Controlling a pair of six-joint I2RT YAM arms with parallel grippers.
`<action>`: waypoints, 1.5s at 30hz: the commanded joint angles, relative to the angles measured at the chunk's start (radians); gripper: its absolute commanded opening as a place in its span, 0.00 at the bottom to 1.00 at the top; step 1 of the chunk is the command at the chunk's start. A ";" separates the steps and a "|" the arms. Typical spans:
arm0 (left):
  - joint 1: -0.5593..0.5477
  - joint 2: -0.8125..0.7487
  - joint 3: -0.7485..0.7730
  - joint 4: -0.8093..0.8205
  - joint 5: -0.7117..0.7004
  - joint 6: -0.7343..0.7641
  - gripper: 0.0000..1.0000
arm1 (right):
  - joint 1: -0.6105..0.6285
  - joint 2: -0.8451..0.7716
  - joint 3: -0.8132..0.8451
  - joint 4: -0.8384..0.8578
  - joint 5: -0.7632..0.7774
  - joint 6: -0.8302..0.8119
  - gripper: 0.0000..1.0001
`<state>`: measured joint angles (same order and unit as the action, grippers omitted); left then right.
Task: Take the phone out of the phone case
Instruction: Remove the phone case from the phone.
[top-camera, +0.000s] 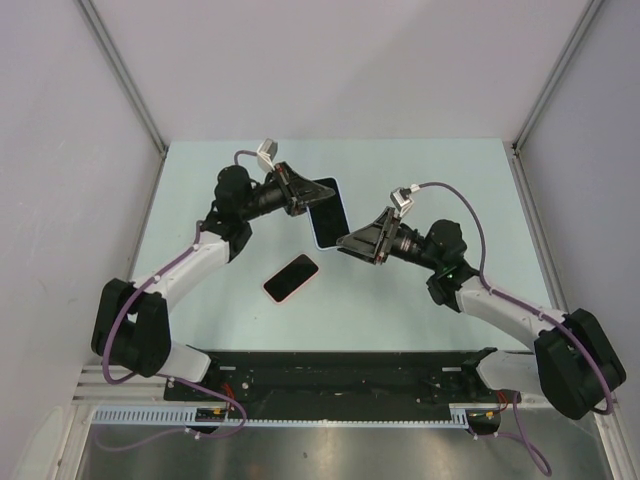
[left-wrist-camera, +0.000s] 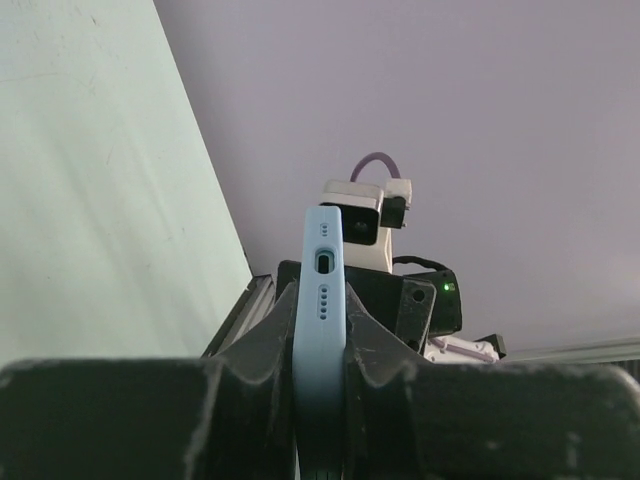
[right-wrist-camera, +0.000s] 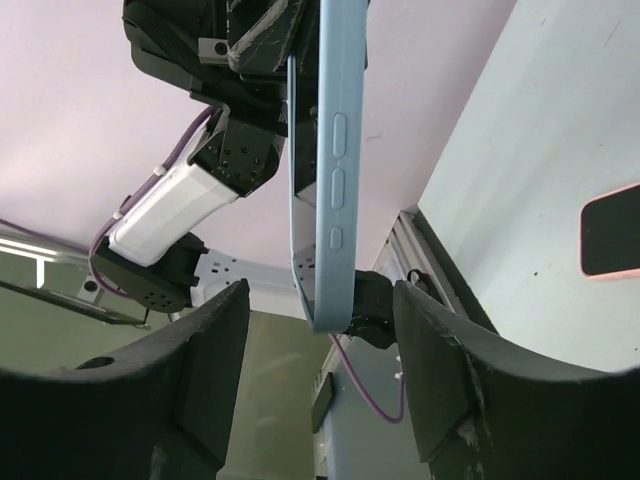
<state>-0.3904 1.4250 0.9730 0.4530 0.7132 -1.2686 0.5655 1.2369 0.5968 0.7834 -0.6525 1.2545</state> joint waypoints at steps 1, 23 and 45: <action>0.007 -0.015 0.032 0.107 0.003 -0.051 0.00 | 0.004 -0.066 0.003 -0.101 0.050 -0.058 0.64; 0.018 -0.041 -0.003 0.177 0.025 -0.101 0.00 | -0.015 -0.030 -0.061 0.168 0.106 0.111 0.43; 0.018 0.029 -0.043 0.341 0.049 -0.230 0.00 | -0.018 -0.017 -0.042 0.537 0.128 0.235 0.00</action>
<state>-0.3748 1.4376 0.9478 0.6613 0.7322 -1.4353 0.5472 1.2625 0.5278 1.1091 -0.5564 1.4807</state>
